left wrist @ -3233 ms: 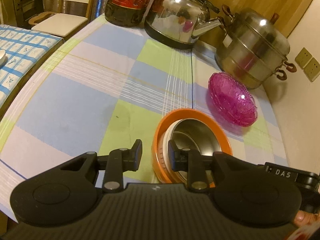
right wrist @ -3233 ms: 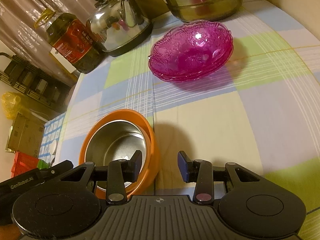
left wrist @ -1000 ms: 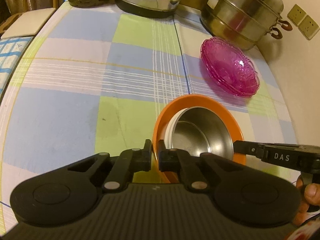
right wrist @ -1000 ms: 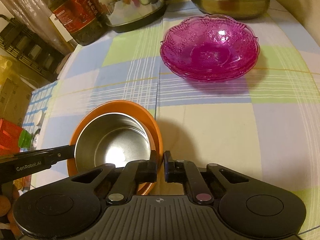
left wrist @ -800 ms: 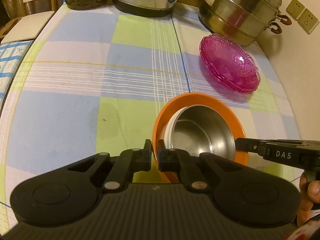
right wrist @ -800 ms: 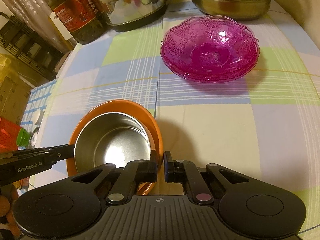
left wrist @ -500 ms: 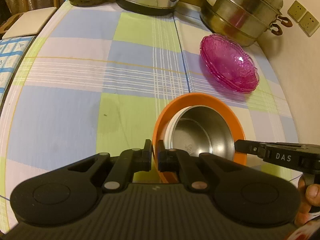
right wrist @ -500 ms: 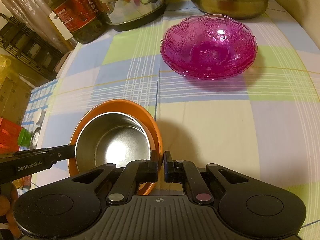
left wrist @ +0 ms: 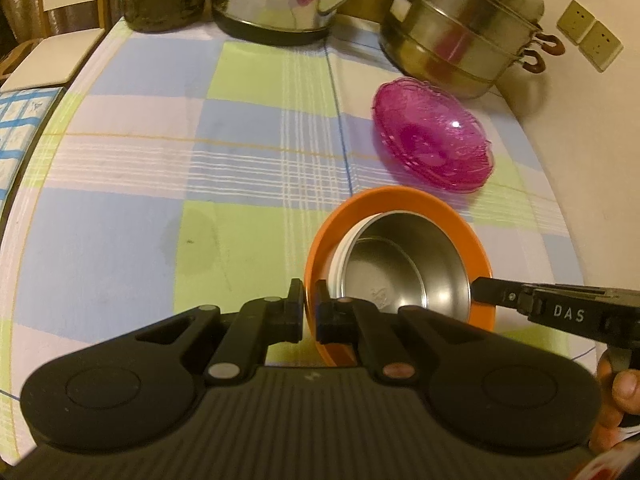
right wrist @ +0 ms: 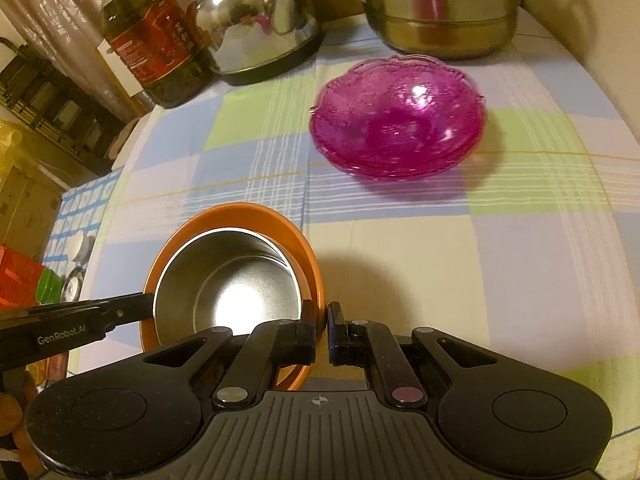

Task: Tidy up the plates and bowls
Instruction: 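Close both tools on the orange bowl rim, then lift the nested bowls with both tools and carry them toward the pink bowls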

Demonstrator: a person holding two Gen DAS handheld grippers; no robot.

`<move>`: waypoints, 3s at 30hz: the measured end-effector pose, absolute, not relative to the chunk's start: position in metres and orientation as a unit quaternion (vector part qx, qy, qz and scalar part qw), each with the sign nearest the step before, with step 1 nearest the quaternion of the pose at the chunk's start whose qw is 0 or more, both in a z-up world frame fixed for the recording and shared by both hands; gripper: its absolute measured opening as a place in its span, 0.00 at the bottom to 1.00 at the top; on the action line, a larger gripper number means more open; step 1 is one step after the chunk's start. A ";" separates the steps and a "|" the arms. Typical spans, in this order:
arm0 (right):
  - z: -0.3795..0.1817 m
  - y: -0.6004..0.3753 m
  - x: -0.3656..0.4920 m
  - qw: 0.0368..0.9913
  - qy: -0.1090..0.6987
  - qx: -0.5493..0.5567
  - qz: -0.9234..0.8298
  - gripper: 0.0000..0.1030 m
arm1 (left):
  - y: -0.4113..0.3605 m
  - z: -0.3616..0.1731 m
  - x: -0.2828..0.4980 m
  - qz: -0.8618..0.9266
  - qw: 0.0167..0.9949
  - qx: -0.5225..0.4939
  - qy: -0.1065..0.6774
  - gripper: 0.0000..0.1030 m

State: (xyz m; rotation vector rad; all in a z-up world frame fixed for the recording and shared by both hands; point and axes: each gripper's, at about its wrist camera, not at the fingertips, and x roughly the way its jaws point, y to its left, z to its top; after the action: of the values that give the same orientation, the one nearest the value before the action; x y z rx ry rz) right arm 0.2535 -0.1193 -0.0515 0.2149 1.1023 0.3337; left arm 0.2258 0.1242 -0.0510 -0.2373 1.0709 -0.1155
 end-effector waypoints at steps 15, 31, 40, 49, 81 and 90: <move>-0.062 -0.177 0.250 0.830 0.536 0.109 0.112 0.05 | 0.070 -0.069 0.238 -0.090 0.839 -0.112 0.526 0.03; -0.061 -0.188 0.249 0.829 0.533 0.125 0.115 0.17 | 0.079 -0.066 0.242 -0.088 0.836 -0.159 0.518 0.25; -0.057 -0.185 0.247 0.826 0.531 0.137 0.129 0.47 | 0.061 -0.065 0.244 -0.108 0.836 -0.132 0.521 0.29; -0.080 -0.181 0.256 0.809 0.558 0.135 0.125 0.47 | 0.054 -0.083 0.249 -0.102 0.828 -0.111 0.539 0.29; -0.073 -0.188 0.255 0.805 0.558 0.167 0.112 0.21 | 0.041 -0.065 0.248 -0.098 0.832 -0.090 0.539 0.21; -0.041 -0.201 0.257 0.815 0.545 0.168 0.106 0.21 | 0.022 -0.035 0.253 -0.107 0.842 -0.078 0.523 0.21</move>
State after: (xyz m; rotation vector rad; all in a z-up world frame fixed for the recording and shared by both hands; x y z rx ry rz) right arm 0.2571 -0.2008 -0.0407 0.3584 1.1625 0.2254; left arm 0.2527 0.0224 -0.0347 -0.1653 1.1047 -0.2258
